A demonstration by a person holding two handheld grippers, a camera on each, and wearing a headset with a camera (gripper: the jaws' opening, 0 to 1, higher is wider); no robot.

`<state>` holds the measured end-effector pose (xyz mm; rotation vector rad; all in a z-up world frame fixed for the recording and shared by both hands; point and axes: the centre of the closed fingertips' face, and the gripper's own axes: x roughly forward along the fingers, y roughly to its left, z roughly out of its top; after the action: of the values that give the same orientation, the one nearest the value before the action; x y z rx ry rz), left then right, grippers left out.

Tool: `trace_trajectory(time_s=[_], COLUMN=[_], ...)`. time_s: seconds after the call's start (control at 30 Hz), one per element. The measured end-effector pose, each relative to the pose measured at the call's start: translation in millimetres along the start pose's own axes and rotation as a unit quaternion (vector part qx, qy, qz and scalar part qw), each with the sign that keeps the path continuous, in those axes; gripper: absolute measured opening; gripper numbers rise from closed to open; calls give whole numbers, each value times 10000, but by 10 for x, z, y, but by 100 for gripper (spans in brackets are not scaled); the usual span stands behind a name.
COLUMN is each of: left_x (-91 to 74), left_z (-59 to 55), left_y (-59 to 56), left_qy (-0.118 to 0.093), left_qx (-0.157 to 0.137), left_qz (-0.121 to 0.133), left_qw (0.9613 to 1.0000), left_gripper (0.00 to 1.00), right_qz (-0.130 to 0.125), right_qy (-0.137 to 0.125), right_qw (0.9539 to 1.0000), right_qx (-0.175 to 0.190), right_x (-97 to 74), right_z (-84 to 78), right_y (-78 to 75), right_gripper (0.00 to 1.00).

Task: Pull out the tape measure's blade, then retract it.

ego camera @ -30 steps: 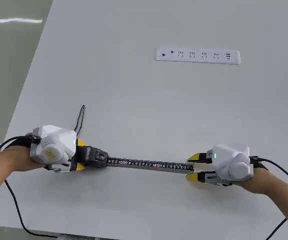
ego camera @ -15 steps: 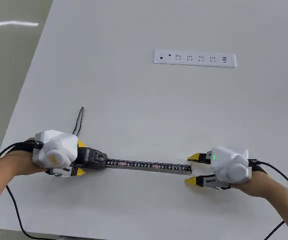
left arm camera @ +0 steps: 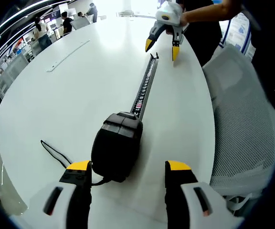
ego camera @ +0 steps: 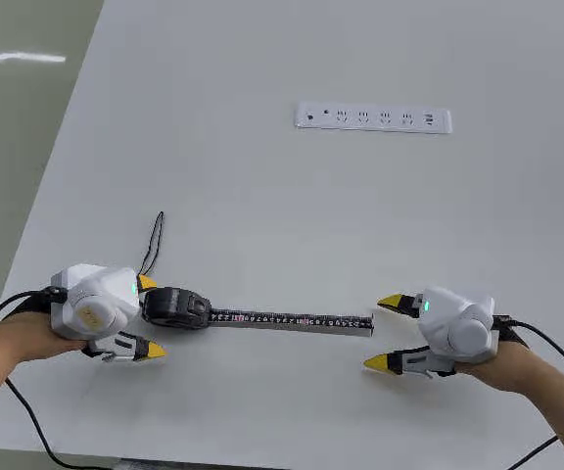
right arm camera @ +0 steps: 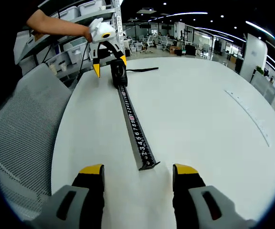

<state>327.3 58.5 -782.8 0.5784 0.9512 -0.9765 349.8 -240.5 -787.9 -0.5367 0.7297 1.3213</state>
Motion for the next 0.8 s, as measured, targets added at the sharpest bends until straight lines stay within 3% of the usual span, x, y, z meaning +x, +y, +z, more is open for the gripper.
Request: trace_trajectory(time_s=[0.13, 0.27, 0.37, 0.5, 0.8], left_x=[-52, -104, -165, -196, -317], left_z=[2, 42, 65, 109, 130], left_y=[-16, -69, -132, -189, -358], left_qy=[-126, -342, -373, -614, -851], left_qx=[-259, -700, -772, -1257, -1671], left_qz=[199, 350, 455, 655, 1094], left_qw=[9994, 9963, 9953, 9880, 9762], left_gripper=[65, 69, 70, 73, 78], right_qz=[-127, -226, -291, -464, -988], right_qy=[-21, -46, -54, -162, -220], right_qw=[9998, 9993, 9986, 9961, 9890], right_qx=[164, 304, 434, 734, 1077], right_x=[-47, -98, -130, -199, -320], right_z=[6, 37, 48, 95, 112], right_y=[48, 113, 159, 198, 250], right_gripper=[63, 67, 69, 72, 81])
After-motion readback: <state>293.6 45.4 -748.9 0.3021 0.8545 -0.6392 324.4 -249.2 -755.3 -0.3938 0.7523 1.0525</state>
